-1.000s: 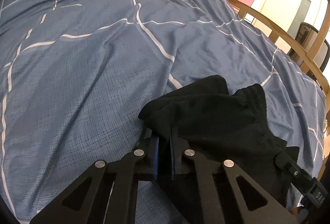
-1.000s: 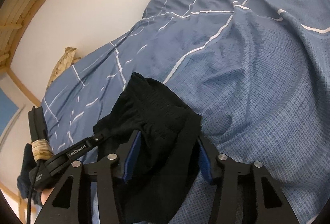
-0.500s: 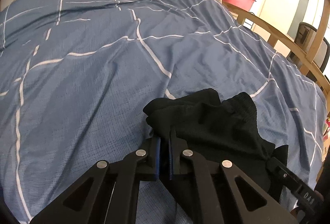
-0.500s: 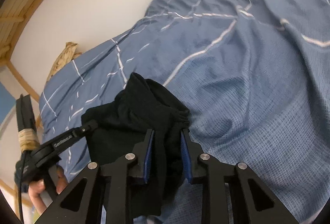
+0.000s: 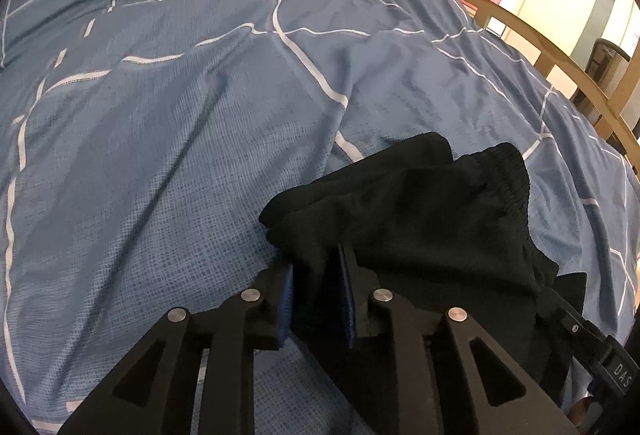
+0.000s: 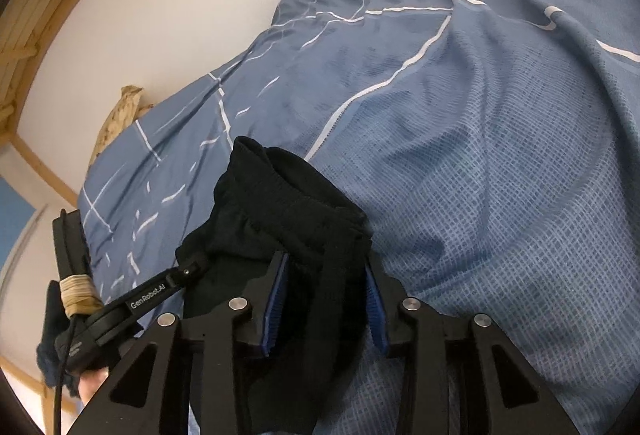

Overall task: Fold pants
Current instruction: 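Grasp the folded shorts with the left gripper while the right gripper grasps the other end, then lift the folded shorts with both grippers and carry them toward the garment pile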

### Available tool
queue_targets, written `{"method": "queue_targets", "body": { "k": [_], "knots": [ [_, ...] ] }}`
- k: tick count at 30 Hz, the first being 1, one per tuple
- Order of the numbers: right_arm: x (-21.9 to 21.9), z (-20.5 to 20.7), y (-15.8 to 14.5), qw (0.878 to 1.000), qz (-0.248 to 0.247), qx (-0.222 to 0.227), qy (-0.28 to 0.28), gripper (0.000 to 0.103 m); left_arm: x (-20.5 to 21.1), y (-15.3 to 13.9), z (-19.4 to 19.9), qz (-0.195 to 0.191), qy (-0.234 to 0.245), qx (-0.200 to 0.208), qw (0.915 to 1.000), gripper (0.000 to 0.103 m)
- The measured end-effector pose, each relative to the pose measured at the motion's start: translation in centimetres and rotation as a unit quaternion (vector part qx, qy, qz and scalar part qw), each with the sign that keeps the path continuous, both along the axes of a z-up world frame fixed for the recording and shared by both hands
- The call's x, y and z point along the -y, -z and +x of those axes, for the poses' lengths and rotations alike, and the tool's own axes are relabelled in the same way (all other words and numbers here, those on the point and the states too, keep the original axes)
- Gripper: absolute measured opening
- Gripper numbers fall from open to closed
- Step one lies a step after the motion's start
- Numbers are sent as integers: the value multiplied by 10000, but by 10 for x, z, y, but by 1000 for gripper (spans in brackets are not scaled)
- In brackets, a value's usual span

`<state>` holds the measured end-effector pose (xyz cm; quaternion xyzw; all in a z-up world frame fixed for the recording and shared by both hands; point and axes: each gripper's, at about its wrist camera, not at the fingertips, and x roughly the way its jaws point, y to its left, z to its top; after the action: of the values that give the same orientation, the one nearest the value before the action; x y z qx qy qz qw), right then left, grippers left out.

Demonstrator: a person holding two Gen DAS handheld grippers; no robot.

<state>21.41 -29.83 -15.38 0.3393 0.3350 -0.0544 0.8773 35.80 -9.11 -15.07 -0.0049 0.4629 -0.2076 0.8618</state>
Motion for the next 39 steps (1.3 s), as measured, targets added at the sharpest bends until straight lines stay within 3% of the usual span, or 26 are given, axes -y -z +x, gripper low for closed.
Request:
{"method": "queue_targets", "body": {
  "k": [2,4,11,23,30,39],
  "knots": [
    [0,-1,0,10000,-7,31,-14,31,0,-3,-2,-12,26,58,10000,8],
    [0,-3,-2,10000,-19,76,0,28,1,-8,-4,4,22,148,9999,7],
    [-7,-13,-20,9990,-321,290,-65,22,-5,-45,-17,-130,1,640,9979,6],
    [-23,-42,-78,9949,-511,838,-234,22,-22,-112,-55,136,73,1282,9916,6],
    [-59,-61,-116,9904,-491,1177,-532,22,-68,-163,-92,331,-222,1664,9852,6],
    [-151,-73,-164,9783,-474,1624,-1200,22,-166,-215,-132,628,-693,2022,9749,6]
  ]
}}
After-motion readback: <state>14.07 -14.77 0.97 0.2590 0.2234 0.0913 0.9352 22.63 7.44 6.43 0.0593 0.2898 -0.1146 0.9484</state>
